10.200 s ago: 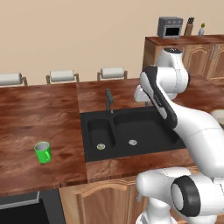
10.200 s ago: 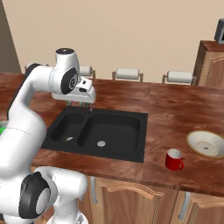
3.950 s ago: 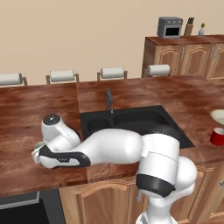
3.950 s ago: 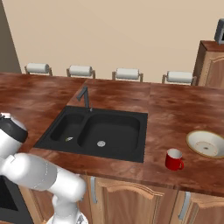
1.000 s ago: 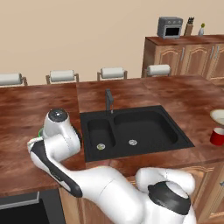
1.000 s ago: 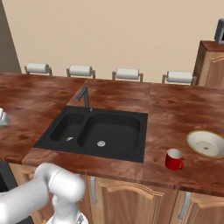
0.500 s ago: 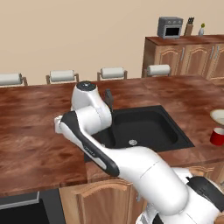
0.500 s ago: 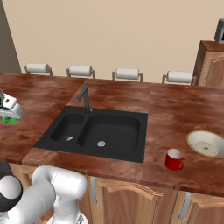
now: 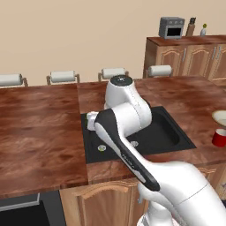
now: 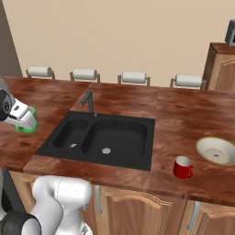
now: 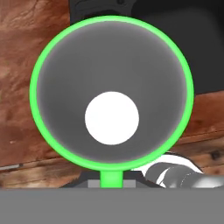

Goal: Clear the mugs and bowl far away from the sink.

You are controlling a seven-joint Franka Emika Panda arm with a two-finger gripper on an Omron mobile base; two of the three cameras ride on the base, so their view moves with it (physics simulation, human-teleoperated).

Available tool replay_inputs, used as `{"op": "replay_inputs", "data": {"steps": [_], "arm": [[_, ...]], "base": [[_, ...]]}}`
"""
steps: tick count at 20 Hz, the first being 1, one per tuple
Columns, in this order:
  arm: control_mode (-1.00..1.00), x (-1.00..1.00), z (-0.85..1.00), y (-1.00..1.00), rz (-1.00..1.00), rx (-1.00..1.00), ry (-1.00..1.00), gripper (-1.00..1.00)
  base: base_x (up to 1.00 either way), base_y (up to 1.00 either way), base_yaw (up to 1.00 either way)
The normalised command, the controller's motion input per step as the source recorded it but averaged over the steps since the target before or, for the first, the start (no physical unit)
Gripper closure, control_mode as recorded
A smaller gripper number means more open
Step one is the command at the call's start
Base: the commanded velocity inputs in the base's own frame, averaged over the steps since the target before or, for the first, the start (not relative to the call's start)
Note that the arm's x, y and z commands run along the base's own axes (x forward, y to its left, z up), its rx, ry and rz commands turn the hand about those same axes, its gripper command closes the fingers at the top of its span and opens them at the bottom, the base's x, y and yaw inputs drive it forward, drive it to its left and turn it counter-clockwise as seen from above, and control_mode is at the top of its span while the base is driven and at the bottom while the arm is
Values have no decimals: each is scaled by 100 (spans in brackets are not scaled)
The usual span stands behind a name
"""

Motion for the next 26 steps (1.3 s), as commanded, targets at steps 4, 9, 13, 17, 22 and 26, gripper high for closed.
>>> {"op": "replay_inputs", "data": {"steps": [4,9,13,17,22,26], "arm": [[-100,0,2,-100,-3,0,-1,100],[-100,-5,28,-89,-2,0,0,100],[-100,-22,49,-58,18,-6,-1,100],[-100,-23,27,-56,37,-1,0,100],[-100,-16,6,-27,26,-6,0,100],[-100,-1,0,-2,-1,-29,-17,100]], "base": [[0,0,0],[0,0,0],[0,0,0],[0,0,0],[0,0,0],[0,0,0]]}}
